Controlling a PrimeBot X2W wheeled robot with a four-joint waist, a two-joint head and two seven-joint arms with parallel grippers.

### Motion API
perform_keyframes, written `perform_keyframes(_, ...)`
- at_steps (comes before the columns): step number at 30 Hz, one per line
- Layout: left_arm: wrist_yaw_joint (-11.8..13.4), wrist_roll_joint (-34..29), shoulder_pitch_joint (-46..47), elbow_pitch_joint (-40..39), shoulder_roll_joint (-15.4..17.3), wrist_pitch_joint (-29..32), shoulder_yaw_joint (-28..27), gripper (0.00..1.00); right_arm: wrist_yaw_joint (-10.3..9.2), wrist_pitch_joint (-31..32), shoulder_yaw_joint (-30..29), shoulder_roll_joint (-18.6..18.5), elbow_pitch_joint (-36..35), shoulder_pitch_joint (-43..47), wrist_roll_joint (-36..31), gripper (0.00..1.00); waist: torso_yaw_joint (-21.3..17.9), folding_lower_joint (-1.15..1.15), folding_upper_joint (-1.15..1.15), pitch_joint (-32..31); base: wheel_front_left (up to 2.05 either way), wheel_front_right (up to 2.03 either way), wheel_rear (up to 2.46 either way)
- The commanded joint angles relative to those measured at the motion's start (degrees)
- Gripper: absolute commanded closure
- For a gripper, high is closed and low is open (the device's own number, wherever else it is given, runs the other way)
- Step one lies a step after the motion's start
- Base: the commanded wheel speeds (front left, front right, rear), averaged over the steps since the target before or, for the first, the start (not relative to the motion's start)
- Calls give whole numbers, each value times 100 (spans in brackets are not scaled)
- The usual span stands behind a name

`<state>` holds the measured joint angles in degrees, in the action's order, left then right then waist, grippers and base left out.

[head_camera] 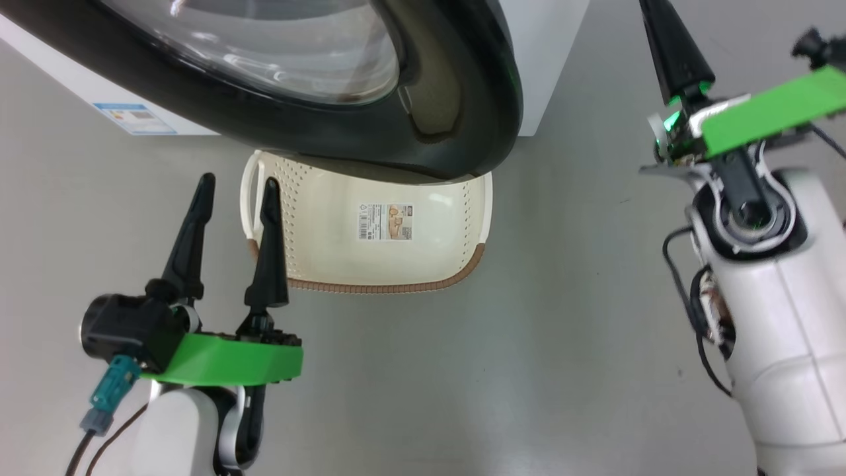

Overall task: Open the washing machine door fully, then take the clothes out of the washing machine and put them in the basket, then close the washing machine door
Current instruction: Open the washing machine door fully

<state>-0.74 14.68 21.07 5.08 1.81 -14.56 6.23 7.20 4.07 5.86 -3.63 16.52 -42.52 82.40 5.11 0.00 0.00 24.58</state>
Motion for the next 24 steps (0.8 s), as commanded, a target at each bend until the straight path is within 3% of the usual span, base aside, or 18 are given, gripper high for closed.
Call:
perform_keyframes(1,54,26,12,-173,107,-44,-141,0,29,374,27,62,14,-248,359,100,37,0,0,39,0,0,0)
perform_keyframes(9,98,90,9,-155,107,-44,-66,0,29,2309,50,-40,1301,-1242,1782,100,123,0,0,93,0,0,0)
perform_keyframes(17,140,116,17,-159,107,-44,-14,0,29,3254,408,-163,2113,-2007,2086,100,148,0,0,160,0,0,0)
perform_keyframes(24,175,133,43,-147,107,-44,14,0,29,3739,652,-197,2256,-2303,2136,100,183,0,0,182,0,0,0)
